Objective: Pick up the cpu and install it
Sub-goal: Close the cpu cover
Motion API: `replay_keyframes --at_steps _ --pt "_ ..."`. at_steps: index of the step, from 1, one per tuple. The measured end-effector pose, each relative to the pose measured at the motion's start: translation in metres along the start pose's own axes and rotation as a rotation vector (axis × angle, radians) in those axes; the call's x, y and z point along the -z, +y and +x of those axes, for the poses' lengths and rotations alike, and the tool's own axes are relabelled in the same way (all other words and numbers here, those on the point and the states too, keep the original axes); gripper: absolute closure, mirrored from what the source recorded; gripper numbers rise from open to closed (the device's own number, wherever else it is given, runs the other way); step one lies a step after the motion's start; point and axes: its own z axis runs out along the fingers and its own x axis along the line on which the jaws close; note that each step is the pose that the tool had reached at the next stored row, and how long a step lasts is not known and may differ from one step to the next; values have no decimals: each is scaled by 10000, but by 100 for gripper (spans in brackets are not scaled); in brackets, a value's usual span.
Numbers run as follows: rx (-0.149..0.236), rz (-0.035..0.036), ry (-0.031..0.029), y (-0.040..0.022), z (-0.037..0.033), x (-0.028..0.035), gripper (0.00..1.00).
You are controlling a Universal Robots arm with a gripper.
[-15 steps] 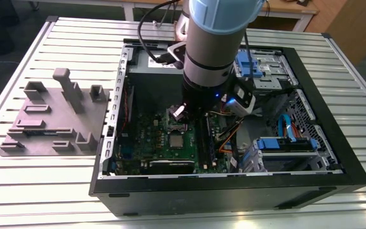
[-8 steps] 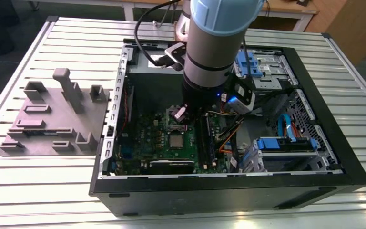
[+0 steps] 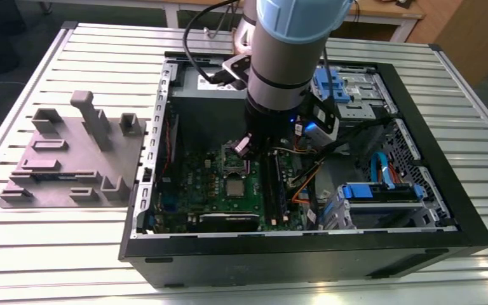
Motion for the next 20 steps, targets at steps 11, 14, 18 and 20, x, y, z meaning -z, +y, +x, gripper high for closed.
replay_keyframes --at_steps 11,14,18,20 --pt "-34 -329 161 11 -138 -14 90" --pt "-34 -337 155 10 -138 -14 90" --pt "-33 -355 141 10 -138 -14 90" --pt "-34 -356 140 10 -138 -14 90"
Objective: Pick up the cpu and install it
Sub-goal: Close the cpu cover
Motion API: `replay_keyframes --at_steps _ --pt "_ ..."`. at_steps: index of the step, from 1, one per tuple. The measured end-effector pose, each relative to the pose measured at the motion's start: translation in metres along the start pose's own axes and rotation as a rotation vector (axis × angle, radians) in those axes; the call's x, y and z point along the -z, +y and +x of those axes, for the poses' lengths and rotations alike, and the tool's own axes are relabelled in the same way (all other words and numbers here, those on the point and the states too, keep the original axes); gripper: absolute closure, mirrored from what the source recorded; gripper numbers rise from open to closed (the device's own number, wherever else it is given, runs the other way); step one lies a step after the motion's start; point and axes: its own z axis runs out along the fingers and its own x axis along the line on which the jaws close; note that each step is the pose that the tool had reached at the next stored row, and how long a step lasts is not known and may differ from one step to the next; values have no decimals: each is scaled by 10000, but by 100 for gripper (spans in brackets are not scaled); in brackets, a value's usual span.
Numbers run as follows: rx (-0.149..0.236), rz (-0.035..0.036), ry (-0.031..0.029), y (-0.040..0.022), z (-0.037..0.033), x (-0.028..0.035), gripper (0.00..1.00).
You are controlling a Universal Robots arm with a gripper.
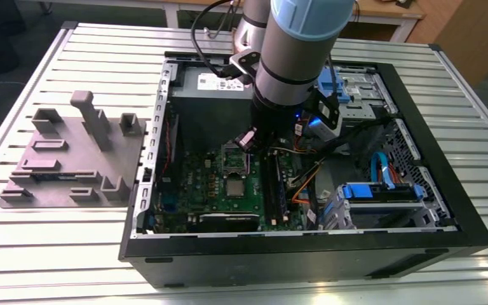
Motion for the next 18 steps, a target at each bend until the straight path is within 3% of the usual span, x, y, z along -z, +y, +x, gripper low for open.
replay_keyframes --at_steps 7,9,18 --pt "0 -3 -2 0 0 0 90" --pt "3 -74 -59 0 0 0 90" --pt "3 -83 -66 0 0 0 90"
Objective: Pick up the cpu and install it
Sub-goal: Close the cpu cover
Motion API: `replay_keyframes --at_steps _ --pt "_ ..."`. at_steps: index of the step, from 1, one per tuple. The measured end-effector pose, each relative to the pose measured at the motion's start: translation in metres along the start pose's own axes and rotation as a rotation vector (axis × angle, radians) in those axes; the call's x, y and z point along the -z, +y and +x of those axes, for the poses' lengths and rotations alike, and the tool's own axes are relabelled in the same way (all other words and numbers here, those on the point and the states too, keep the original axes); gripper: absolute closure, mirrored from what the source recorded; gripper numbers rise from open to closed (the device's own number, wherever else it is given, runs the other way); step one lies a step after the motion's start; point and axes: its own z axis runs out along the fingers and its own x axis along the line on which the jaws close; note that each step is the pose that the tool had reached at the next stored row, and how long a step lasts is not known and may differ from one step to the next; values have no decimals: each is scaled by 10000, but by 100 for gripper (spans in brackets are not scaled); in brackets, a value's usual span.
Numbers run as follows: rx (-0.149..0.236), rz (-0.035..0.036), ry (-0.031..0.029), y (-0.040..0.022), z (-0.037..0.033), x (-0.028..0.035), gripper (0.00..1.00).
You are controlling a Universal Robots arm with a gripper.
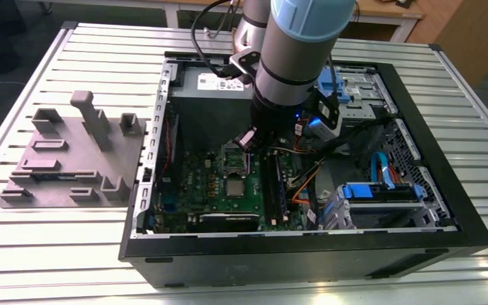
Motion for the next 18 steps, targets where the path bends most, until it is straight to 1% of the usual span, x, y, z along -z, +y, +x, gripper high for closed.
replay_keyframes --at_steps 5,6,7,8,9,18 --pt "0 -2 -2 0 0 0 90" --pt "2 -75 -60 0 0 0 90" --pt "3 -79 -63 0 0 0 90" --pt "4 -109 -86 0 0 0 90" --pt "5 -157 -125 0 0 0 90" --pt "5 -161 -128 0 0 0 90"
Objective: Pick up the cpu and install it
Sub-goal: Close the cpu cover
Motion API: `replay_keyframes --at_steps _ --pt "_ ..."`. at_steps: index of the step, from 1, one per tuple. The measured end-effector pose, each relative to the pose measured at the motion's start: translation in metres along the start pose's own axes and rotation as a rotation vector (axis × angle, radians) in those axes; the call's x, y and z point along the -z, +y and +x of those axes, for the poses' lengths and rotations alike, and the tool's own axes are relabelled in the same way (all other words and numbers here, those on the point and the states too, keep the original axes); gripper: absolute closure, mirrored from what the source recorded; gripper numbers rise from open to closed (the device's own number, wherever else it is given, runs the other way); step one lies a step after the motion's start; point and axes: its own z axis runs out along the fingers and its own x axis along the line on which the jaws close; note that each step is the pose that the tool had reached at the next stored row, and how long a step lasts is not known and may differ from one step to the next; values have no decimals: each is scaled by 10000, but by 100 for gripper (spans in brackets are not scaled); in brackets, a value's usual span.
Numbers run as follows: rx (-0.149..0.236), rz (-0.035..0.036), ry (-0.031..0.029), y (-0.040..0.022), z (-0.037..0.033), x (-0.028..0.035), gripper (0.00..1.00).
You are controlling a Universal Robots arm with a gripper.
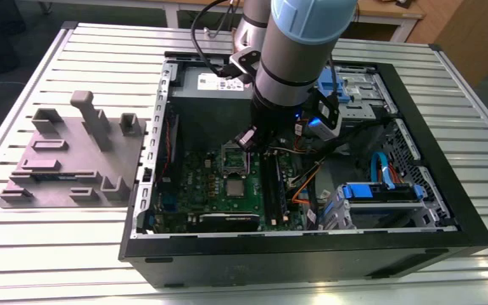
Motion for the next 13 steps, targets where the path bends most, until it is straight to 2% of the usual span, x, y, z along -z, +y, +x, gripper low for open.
replay_keyframes --at_steps 2,4,5,10,13 --pt "0 -10 -6 0 1 0 90" --pt "6 -128 -100 -2 1 -9 90" --pt "21 -234 -184 -3 2 -23 90" --pt "833 -302 -66 -8 1 -44 90" --pt "867 -280 -39 -14 -30 -65 90"
